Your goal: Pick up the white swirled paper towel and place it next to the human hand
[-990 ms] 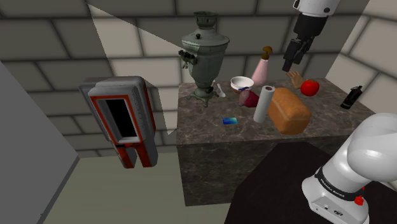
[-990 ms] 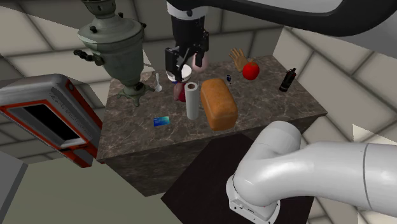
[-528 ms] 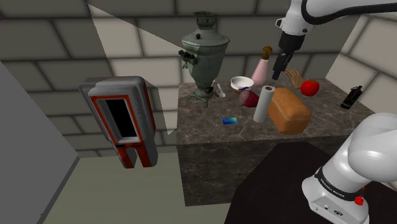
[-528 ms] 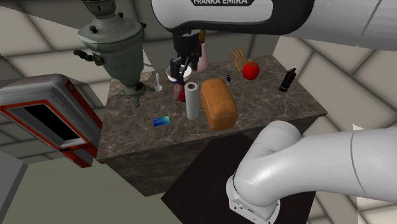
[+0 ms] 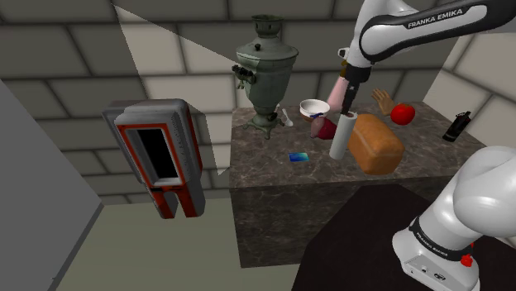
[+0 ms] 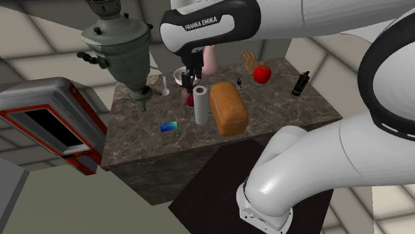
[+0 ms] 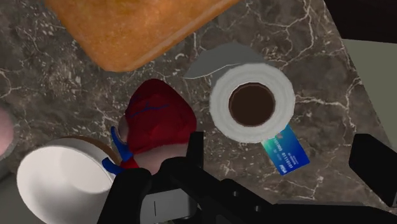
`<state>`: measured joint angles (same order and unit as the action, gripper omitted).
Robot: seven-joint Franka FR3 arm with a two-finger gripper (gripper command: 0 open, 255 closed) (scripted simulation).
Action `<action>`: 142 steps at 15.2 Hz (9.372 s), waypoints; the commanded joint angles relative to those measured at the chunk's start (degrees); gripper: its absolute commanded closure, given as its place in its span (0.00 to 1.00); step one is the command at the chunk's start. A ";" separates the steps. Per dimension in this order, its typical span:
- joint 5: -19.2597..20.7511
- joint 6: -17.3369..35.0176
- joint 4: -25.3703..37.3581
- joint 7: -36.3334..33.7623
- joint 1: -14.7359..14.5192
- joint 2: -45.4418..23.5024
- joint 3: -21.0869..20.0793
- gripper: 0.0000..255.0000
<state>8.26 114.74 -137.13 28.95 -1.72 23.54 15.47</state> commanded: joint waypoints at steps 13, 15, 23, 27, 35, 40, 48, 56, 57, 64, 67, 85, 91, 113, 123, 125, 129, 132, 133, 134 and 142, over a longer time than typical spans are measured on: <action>0.12 8.24 -3.26 2.56 -0.23 -4.97 1.67 0.00; 0.12 8.24 -3.26 2.56 -0.23 -4.97 1.67 0.00; 0.12 8.21 -3.23 2.57 -0.22 -4.97 1.67 1.00; 0.13 7.40 -2.78 2.54 -0.22 -4.61 1.57 1.00; 0.07 0.77 1.56 2.50 -0.27 -2.29 0.88 1.00; -0.06 -3.25 4.63 2.55 -0.34 -1.33 0.49 1.00; -0.35 -9.53 10.10 2.71 -0.50 -0.52 -0.07 1.00; -0.71 -15.67 16.28 2.99 -0.71 -0.56 -0.51 1.00; -0.76 -16.43 17.10 3.03 -0.73 -0.62 -0.56 1.00; -1.11 -21.74 23.20 3.36 -0.93 -1.41 -0.83 1.00; -1.27 -24.03 26.01 3.54 -1.02 -1.94 -0.91 1.00; -0.69 -33.87 40.12 11.81 0.97 -5.59 3.94 1.00; 0.04 -33.69 43.09 21.12 3.63 -7.94 10.41 1.00; -23.27 -40.29 79.17 60.74 29.04 -43.89 31.63 1.00; -18.00 -28.97 62.65 59.03 22.45 -37.42 31.97 1.00; -17.33 -27.05 60.08 58.73 21.69 -36.55 31.95 1.00; -16.25 -23.38 55.39 58.21 20.51 -35.14 31.86 1.00; -15.65 -20.77 52.20 57.90 19.86 -34.33 31.78 1.00; -15.49 -19.93 51.20 57.81 19.67 -34.11 31.76 1.00; -15.34 -19.09 50.21 57.74 19.51 -33.91 31.73 1.00; -14.76 -12.65 43.16 57.43 18.66 -33.04 31.52 1.00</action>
<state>-6.43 101.17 -93.15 86.47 17.05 -9.41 47.08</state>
